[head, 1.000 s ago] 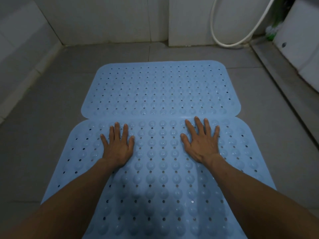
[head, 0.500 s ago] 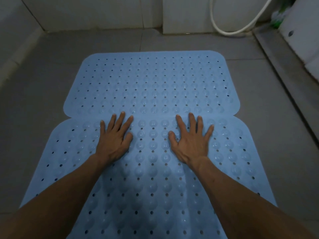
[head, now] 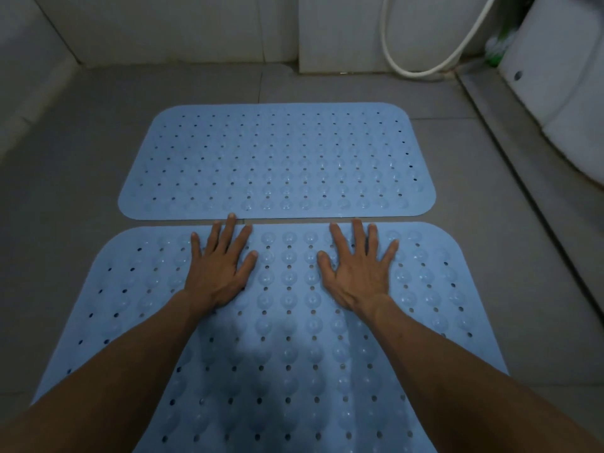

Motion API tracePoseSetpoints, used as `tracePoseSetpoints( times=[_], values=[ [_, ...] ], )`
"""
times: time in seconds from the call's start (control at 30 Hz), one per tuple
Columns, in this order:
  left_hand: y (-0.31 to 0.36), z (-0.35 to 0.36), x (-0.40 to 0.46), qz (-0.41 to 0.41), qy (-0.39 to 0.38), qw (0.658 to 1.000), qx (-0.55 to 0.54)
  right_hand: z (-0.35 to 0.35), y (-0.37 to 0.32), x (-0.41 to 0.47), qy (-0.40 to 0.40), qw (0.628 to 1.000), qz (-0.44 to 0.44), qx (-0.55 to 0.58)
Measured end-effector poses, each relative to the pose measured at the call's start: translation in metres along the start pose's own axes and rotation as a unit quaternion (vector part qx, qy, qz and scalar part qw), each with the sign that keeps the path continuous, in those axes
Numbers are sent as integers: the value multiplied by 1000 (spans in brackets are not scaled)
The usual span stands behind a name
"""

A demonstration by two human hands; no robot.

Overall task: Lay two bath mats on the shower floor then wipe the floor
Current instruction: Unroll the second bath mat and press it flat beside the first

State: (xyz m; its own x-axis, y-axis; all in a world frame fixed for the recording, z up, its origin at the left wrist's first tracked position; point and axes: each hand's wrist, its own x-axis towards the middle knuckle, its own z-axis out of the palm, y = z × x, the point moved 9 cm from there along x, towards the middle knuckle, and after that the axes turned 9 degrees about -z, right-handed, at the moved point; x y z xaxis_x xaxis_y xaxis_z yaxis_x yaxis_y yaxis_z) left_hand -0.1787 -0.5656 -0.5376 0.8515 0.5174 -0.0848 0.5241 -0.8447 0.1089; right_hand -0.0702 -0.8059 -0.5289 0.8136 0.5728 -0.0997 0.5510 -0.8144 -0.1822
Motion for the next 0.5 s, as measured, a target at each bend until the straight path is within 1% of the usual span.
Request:
tracePoseSetpoints(
  times=[0.23, 0.5],
  values=[
    [2, -7, 12, -2, -24, 1000, -8, 1, -2, 17, -13, 1000, -6, 0],
    [0, -6, 13, 1, -10, 1000, 4, 3, -2, 18, -4, 1000, -6, -5]
  ],
)
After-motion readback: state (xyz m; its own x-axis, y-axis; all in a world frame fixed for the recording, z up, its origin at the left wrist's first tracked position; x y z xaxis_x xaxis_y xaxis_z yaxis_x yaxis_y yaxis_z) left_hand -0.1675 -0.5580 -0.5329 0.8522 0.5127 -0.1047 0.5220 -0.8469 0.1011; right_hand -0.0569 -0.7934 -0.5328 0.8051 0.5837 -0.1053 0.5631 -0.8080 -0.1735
